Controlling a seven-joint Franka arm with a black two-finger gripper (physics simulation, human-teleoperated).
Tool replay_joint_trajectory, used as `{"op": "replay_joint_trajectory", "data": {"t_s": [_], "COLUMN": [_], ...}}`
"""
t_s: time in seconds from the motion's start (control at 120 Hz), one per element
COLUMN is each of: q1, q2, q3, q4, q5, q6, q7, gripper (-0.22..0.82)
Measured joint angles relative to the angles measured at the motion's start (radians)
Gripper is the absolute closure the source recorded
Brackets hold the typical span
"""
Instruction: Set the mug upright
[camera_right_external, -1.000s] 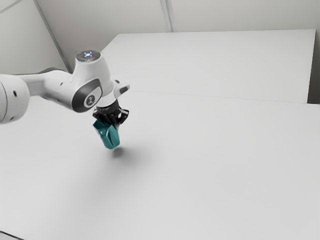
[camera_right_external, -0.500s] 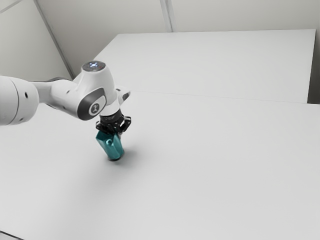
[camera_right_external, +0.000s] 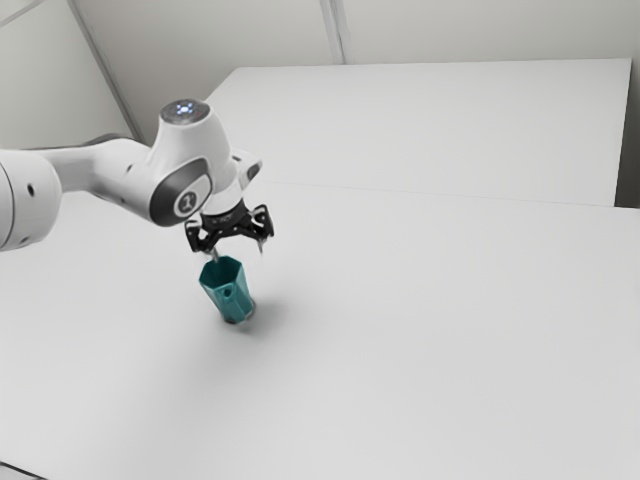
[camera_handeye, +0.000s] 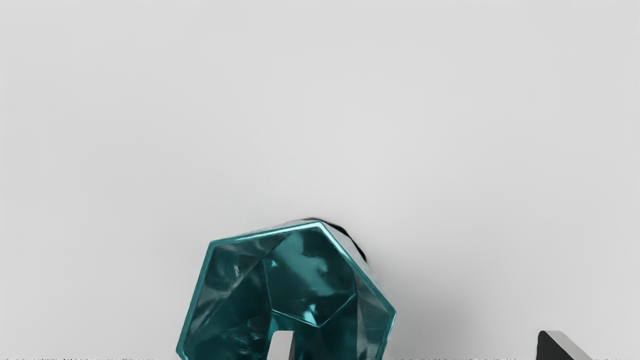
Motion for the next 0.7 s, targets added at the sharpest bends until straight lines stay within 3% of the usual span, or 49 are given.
{"op": "replay_joint_trajectory", "data": {"t_s": [0.167,0.367,0.7], "q1": [-0.008,-0.028,-0.084], "q2": [-0.048,-0.064,-0.051], "q3": [0.000,-0.002,0.002], "q4": [0.030,0.190,0.454], "q5": [-0.007,-0.014,-0.036], "q6": [-0.046,-0.199,-0.456], "q7": [-0.012,0.003,0.179], "gripper": [0.04,0.02,0.00]}}
